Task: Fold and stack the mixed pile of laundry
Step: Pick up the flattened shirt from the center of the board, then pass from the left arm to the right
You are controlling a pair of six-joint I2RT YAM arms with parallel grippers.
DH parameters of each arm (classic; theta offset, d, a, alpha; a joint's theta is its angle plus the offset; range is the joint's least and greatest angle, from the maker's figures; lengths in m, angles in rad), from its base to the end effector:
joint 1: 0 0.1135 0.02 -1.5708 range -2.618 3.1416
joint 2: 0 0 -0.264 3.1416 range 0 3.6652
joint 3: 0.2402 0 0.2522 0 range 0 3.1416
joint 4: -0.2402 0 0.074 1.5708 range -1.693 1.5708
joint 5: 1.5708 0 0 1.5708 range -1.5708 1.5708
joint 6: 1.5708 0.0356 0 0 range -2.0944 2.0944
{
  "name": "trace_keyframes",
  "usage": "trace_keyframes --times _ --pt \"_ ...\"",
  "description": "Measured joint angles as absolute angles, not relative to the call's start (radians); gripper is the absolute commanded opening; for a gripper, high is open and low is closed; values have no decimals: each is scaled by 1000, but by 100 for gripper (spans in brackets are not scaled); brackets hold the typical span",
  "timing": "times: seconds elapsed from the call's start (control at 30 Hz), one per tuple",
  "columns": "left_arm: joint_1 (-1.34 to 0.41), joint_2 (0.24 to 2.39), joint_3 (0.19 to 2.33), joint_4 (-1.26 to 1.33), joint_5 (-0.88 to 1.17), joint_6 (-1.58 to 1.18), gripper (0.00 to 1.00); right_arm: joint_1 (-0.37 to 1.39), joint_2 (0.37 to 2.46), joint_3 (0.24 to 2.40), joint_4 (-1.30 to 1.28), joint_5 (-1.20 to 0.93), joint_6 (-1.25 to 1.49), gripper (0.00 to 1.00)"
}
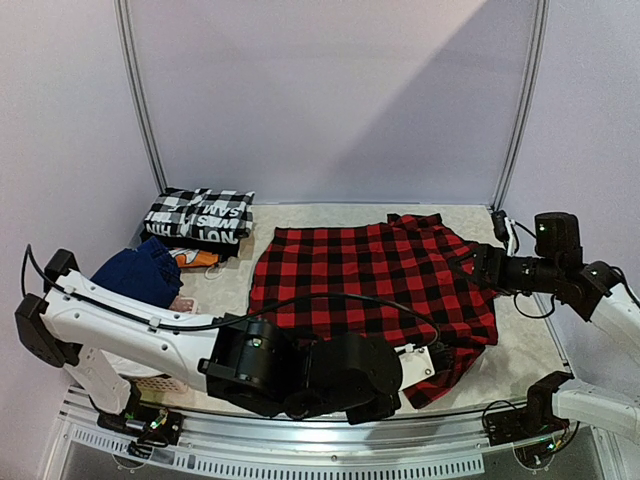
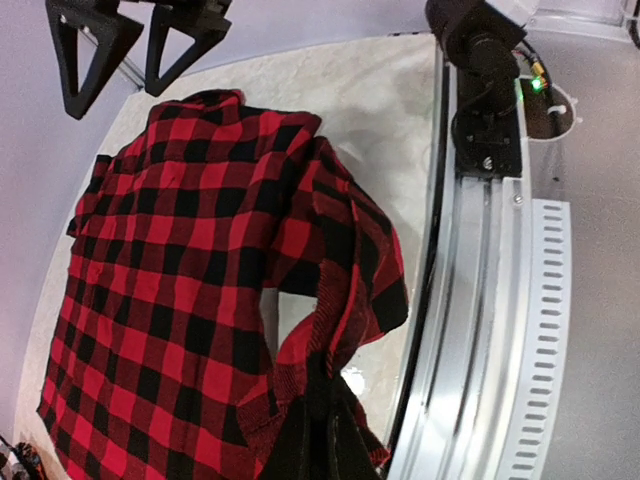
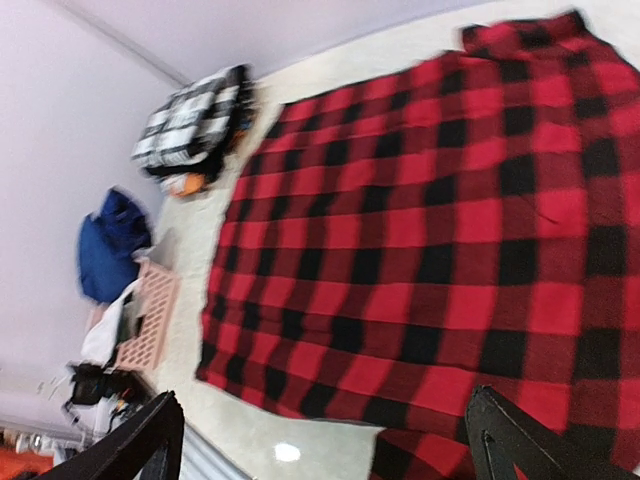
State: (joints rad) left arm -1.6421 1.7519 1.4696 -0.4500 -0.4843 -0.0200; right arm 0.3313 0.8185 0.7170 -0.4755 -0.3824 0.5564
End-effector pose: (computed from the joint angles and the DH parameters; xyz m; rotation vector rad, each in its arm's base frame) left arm -0.0118 -0.3982 0.2920 1.4375 1.7018 -0.3603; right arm 0.1650 0.0708 0.2827 0.0179 2.2467 0.9110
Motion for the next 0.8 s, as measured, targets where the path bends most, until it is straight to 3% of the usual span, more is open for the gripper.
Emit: trace_keyframes --times 0.37,0.8 --pt "-1569 1719 1525 -578 -504 91 0 448 783 706 -166 -743 474 92" --pt "-1466 1698 1558 -704 -469 155 0 791 968 696 -29 -783 242 86"
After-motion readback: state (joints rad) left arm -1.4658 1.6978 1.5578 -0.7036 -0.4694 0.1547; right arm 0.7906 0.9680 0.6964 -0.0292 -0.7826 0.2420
